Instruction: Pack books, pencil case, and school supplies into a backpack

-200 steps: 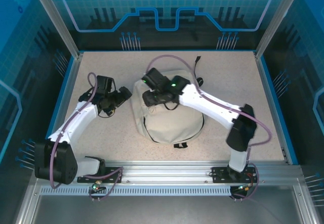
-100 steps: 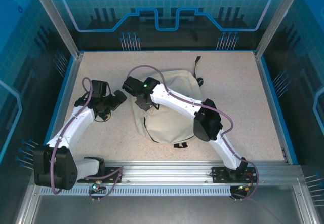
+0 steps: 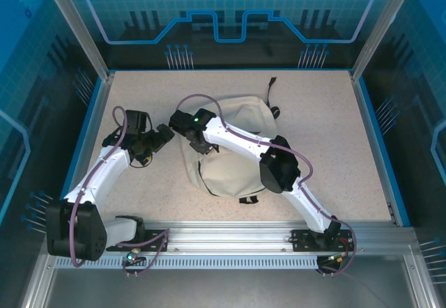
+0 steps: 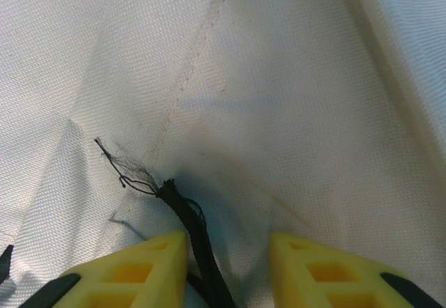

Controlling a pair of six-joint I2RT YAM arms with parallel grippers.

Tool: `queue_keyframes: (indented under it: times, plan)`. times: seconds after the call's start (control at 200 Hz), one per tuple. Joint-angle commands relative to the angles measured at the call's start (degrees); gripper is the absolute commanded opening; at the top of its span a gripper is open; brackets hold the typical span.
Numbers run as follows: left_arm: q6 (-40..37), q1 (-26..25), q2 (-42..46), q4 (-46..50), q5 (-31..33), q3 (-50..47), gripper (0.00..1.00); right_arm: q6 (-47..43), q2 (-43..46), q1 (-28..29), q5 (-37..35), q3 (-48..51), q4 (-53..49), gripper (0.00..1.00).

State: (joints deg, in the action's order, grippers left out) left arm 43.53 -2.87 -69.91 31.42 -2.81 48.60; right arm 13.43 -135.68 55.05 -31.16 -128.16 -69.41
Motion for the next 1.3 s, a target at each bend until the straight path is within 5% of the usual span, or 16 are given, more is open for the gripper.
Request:
queue_keyframes:
  times: [0.0,0.085,0.315,0.505,0.635,0.815,1.296]
  plan:
    - [-0.35,0.59,0.97,0.3,-1.23,-0.49,0.99,0.4,-1.0,-0.51,-1.47,-1.58,-3.45,0.28]
    - [-0.26,0.59,1.09,0.31,-1.4,-0.48,0.99,1.52,-0.18,-0.55,-3.03,-1.58,-3.45,0.15]
    - [-0.43,0.61,0.83,-0.9,-4.97,-0.48,0.99,5.99,7.14,-0.47,-6.69,2.03,-0.35,0.09]
    - [-1.12,0.5,-0.83,-6.76,-17.21,-1.42,0.94,9.98,12.6,-0.67,-9.35,7.09,2.16,0.0]
    - [1.19,-0.61,-2.26,-15.45,-28.54,-3.55,0.88,11.51,17.19,-1.12,-7.5,12.36,6.34,0.0]
    - [5.86,-4.39,-5.98,-24.19,-34.84,-4.48,0.74,12.51,22.24,-2.78,-0.12,18.46,12.65,0.0]
    - [8.63,-12.15,-15.85,-32.22,-38.5,-1.17,0.36,14.78,26.97,-5.99,11.03,25.39,19.74,0.0]
